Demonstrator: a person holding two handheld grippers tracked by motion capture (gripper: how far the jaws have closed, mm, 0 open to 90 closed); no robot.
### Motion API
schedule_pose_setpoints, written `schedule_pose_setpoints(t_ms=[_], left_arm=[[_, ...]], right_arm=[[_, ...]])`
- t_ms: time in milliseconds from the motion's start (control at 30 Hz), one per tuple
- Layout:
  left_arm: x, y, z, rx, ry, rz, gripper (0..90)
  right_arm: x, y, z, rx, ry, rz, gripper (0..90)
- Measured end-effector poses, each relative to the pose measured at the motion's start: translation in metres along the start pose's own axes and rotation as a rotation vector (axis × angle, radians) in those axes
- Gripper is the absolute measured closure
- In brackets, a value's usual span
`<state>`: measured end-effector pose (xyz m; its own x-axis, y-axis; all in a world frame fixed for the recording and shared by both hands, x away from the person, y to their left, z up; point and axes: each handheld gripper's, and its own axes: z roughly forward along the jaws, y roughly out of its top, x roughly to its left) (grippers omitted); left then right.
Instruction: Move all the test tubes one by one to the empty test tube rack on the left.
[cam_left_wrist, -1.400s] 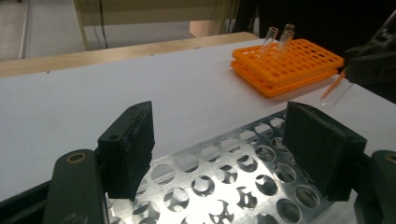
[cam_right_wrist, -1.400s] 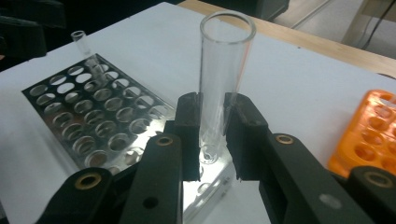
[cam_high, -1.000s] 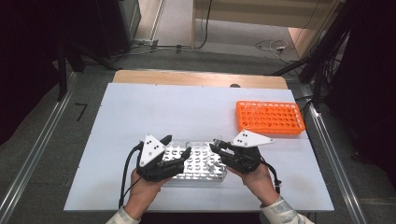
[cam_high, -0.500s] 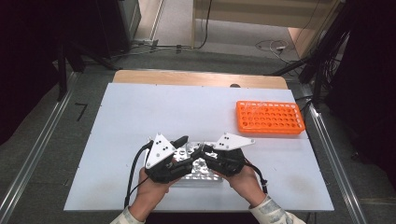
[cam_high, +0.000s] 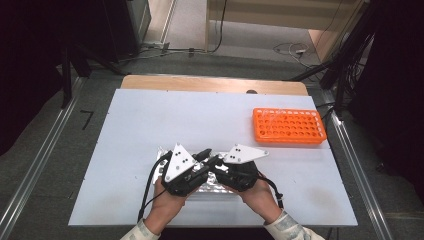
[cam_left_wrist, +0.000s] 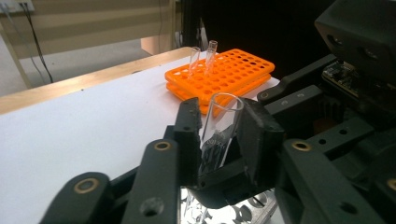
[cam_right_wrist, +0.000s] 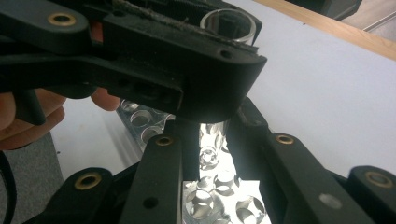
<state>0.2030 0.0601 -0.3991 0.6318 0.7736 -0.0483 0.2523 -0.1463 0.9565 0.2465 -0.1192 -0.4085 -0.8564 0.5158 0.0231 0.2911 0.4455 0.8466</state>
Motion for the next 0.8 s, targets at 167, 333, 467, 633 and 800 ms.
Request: schedule_pose_setpoints(t_ms=[167, 333, 467, 633, 800], left_arm=[[0.0, 0.0, 0.0, 0.0, 0.019, 0.017, 73.7], [0.004, 0.0, 0.0, 0.001, 0.026, 0.006, 74.9], [0.008, 0.002, -0.003, -0.004, 0.038, -0.007, 74.9], [0.018, 0.005, -0.008, -0.021, 0.063, -0.035, 74.9], [0.028, 0.007, -0.015, -0.031, 0.099, -0.052, 74.9]], right_arm=[[0.0, 0.0, 0.0, 0.0, 0.0, -0.001, 72.7], [-0.001, 0.0, 0.0, 0.004, 0.008, 0.008, 65.3], [-0.003, -0.001, 0.001, 0.008, 0.026, 0.008, 54.7], [-0.005, 0.0, -0.002, -0.005, 0.039, 0.02, 43.3], [-0.007, 0.0, -0.005, -0.005, 0.033, 0.03, 36.1]])
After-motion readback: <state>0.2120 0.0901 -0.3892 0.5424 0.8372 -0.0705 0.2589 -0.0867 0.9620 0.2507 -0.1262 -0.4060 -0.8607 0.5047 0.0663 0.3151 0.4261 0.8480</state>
